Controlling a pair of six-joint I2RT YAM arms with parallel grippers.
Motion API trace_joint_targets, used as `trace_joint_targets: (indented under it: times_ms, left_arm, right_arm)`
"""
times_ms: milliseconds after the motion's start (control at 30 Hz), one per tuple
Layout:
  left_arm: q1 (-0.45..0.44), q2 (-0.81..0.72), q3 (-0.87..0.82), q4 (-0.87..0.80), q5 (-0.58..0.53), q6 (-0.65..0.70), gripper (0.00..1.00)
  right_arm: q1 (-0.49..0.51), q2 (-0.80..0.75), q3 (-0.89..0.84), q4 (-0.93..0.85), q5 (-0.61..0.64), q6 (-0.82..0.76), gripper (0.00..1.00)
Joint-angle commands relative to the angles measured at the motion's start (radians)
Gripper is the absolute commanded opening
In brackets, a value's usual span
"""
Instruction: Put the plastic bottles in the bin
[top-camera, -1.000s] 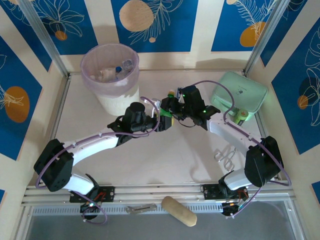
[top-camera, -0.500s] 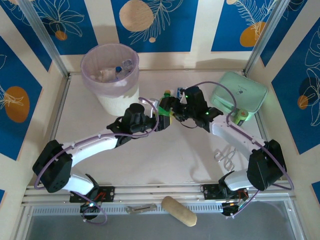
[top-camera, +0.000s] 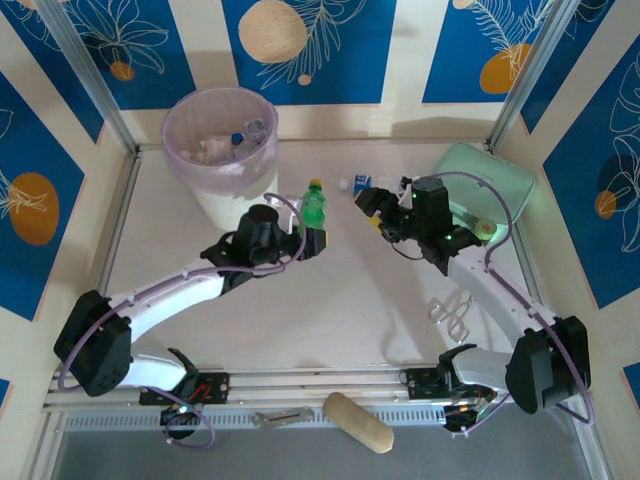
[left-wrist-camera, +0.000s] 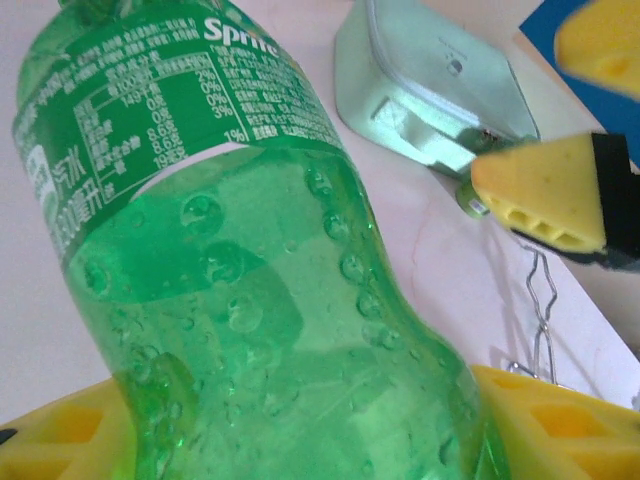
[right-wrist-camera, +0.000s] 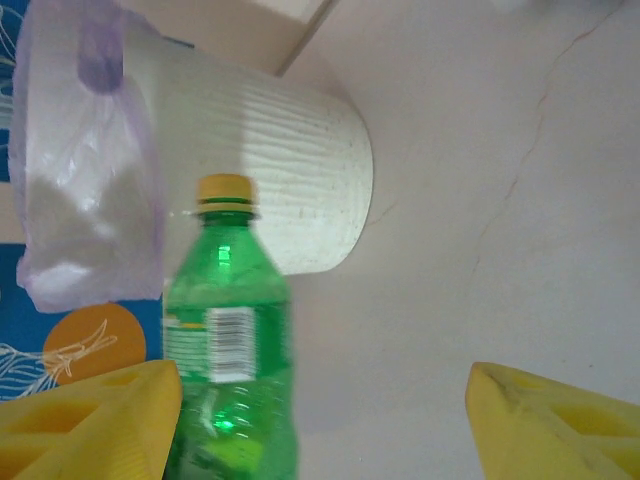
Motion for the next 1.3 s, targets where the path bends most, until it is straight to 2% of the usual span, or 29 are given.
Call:
trace_joint_targets:
  times_ms: [0,333,600,933,1267]
  left_arm:
    - [0.041,-0.045,0.137,-0.087,-0.014,0.133,0.56]
    - [0.203,-0.006,0.517,-0.322,-0.044,0.403,0.57]
    - [0.389,0.031,0.635,-0.373,-0.043,0.488,0.57]
    - [0.578,0.14,0.676,-0.457,0.038,0.432,0.57]
    - [0.648,0.216,0.702,-0.545,0.095,0.37,0.6]
  right_arm:
    - [-0.012,-0.042,-0.022,-0.015,0.022,0.003,0.76]
    - [-0.015,-0.045,-0.044,-0.019,0.039,-0.012,0.76]
    - [-0.019,-0.043,-0.043,-0.037,0.059,-0.046,0.76]
    - [-0.019,-0.05,-0.051,-0.051,0.078,-0.064,0.77]
    - [-0.021,-0.079,-0.066,-0.066,0.104,-0.074,0.77]
